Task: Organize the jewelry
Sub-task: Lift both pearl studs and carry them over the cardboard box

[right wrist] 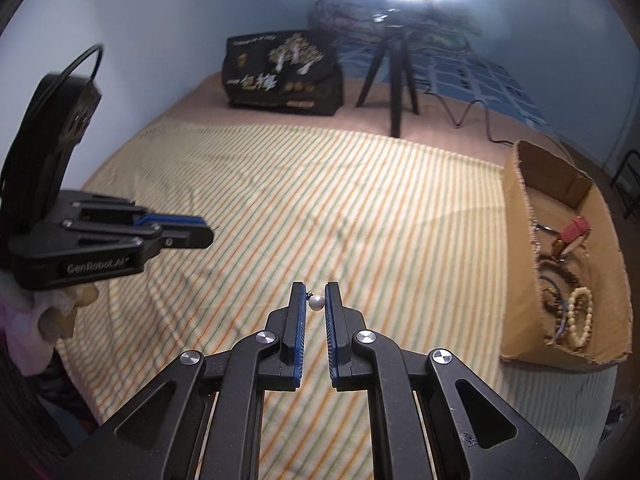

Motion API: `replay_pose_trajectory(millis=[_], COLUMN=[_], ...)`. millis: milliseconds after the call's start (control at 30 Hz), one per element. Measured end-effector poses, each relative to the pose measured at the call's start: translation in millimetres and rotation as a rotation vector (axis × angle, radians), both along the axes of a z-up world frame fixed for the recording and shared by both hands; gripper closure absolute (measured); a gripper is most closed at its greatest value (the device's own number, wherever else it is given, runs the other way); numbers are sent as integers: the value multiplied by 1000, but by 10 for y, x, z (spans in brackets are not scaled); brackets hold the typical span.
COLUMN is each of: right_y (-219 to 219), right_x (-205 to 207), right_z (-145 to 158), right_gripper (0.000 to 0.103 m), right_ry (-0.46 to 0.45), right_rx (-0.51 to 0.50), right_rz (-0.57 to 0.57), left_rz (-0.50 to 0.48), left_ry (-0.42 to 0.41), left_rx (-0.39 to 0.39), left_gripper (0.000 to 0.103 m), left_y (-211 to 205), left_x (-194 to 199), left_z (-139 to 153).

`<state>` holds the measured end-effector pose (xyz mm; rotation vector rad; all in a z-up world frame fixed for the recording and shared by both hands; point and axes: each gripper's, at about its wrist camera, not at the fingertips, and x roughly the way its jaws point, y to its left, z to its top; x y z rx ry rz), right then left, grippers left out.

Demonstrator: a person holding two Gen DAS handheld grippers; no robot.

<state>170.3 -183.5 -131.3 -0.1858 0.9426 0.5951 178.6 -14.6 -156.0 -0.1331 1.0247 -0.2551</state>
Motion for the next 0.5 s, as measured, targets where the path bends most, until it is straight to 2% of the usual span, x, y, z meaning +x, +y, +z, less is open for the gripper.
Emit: replay_pose_trajectory(millis=[500], right_y=[-485], right_x=[146], right_z=[311], right_gripper=[95], right_ry=[-48], right_rx=[49], right_rz=[-143], left_rz=[-54], left_ry=[-89], left_rx=[5], left_gripper=[96], left_y=[-314], left_x=[95], left_z=[290])
